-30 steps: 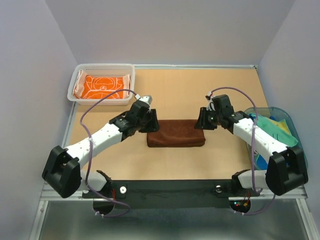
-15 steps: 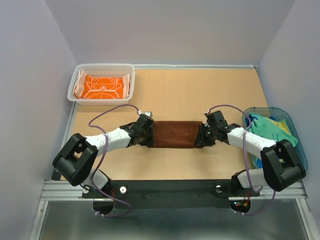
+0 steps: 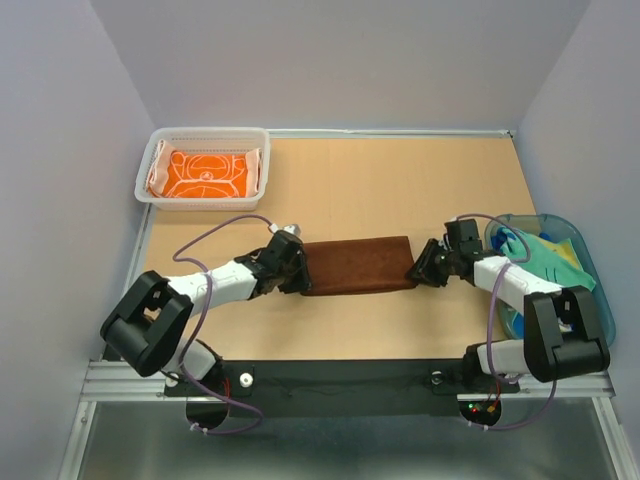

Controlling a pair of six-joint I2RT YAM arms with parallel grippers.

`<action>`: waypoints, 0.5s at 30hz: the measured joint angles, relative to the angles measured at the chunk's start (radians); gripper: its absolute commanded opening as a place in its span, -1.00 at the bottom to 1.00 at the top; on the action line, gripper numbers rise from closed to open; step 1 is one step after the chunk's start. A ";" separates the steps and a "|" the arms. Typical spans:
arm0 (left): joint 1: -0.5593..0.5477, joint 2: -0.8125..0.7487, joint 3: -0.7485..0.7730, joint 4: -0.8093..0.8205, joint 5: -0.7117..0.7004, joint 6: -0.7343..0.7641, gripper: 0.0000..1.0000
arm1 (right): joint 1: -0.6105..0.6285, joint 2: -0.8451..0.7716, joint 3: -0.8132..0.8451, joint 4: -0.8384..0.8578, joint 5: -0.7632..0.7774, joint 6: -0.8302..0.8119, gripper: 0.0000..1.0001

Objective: Fold and stack the towels
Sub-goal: Fold the towel, then neatly place the folded towel into the bin

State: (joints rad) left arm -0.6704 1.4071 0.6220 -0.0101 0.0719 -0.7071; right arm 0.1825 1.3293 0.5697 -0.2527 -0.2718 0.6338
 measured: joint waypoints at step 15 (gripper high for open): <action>-0.066 -0.181 0.036 -0.092 -0.077 -0.052 0.50 | -0.013 -0.140 0.103 -0.076 0.039 -0.148 0.32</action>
State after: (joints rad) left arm -0.7364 1.2259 0.6579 -0.1017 -0.0055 -0.7593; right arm 0.1692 1.1889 0.6731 -0.3286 -0.2333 0.4858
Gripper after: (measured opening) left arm 0.631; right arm 0.593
